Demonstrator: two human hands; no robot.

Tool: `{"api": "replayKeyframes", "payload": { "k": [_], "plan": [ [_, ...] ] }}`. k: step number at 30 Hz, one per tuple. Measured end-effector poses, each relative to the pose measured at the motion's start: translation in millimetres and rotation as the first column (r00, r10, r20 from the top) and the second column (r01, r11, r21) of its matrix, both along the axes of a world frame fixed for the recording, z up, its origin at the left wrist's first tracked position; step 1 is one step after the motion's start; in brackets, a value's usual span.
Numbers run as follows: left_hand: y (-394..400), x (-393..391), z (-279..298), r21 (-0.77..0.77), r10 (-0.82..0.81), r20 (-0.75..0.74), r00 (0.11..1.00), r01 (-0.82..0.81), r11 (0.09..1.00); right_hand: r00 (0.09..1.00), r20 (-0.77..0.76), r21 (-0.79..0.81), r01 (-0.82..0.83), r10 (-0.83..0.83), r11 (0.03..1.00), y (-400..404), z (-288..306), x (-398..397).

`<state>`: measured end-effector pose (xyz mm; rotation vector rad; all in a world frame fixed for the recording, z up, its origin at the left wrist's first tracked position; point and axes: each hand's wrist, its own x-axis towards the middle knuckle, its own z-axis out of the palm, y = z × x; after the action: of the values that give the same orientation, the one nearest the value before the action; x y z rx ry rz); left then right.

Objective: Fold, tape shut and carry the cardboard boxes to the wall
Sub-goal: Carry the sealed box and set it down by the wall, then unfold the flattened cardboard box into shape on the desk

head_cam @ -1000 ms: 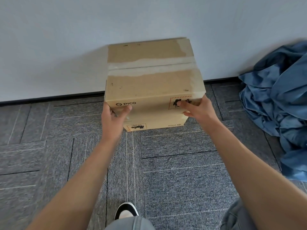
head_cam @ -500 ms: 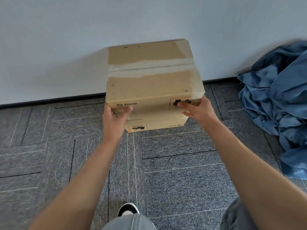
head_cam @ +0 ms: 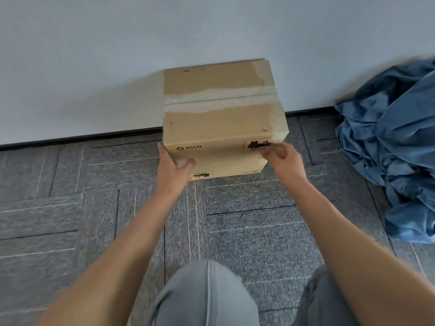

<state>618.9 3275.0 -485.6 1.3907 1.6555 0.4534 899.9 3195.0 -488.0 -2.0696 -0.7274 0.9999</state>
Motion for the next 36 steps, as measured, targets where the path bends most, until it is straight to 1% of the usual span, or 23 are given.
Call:
{"api": "replayKeyframes", "payload": {
  "k": [3,5,6,9,11,13,15,18,20,23,26,28,30,33,36],
  "plan": [
    [-19.9,1.4,47.3,-0.187,-0.14,-0.214,0.967,0.101,0.977,0.998,0.061,-0.208,0.007,0.006,0.978,-25.9,57.7,-8.4],
    [-35.2,11.8,97.7,-0.276,-0.285,-0.249,0.926,0.215,0.937,0.992,0.089,-0.301,-0.056,0.087,0.952,-43.0,117.1,-11.4],
    [-45.1,22.7,134.2,-0.298,-0.367,-0.255,0.895,0.288,0.91,0.984,0.105,-0.332,-0.105,0.147,0.937,-52.9,151.3,-12.4],
    [-77.3,61.8,252.2,-0.286,-0.57,-0.273,0.775,0.501,0.817,0.926,0.171,-0.421,-0.24,0.337,0.875,-89.6,265.1,-9.8],
    [-101.8,86.3,331.0,-0.271,-0.664,-0.299,0.685,0.606,0.748,0.886,0.197,-0.482,-0.285,0.419,0.829,-119.8,342.4,-3.1],
    [-128.1,108.3,405.2,-0.281,-0.743,-0.327,0.584,0.691,0.666,0.871,0.217,-0.517,-0.28,0.44,0.809,-154.8,419.6,5.3],
    [-155.4,127.0,473.0,-0.296,-0.806,-0.364,0.466,0.763,0.575,0.876,0.231,-0.523,-0.256,0.424,0.813,-194.3,491.3,13.7],
    [-196.9,157.0,553.5,-0.287,-0.856,-0.438,0.276,0.859,0.424,0.897,0.273,-0.503,-0.174,0.347,0.846,-262.6,577.6,26.6],
    [-224.1,180.1,589.8,-0.284,-0.864,-0.478,0.156,0.904,0.32,0.911,0.301,-0.501,-0.099,0.28,0.86,-308.3,617.0,34.8],
    [-275.7,223.2,627.9,-0.233,-0.87,-0.492,0.033,0.958,0.168,0.937,0.329,-0.498,0.071,0.112,0.864,-387.7,655.4,44.1],
    [-336.1,262.2,655.7,-0.174,-0.871,-0.477,-0.119,0.984,-0.039,0.933,0.35,-0.498,0.264,-0.087,0.826,-467.4,678.7,39.6],
    [-389.6,282.4,670.3,-0.156,-0.839,-0.478,-0.259,0.965,-0.209,0.892,0.373,-0.49,0.424,-0.256,0.762,-527.6,691.5,24.9],
    [-451.4,294.5,682.9,-0.149,-0.791,-0.478,-0.383,0.922,-0.357,0.838,0.375,-0.494,0.543,-0.397,0.679,-590.6,702.0,3.0],
    [-558.8,295.2,700.9,-0.148,-0.713,-0.445,-0.542,0.83,-0.538,0.728,0.389,-0.5,0.682,-0.565,0.534,-692.8,714.5,-42.8],
    [-674.1,277.4,715.2,-0.161,-0.581,-0.416,-0.699,0.686,-0.71,0.578,0.406,-0.483,0.793,-0.708,0.371,-794.9,724.2,-100.6]
  ]
}}
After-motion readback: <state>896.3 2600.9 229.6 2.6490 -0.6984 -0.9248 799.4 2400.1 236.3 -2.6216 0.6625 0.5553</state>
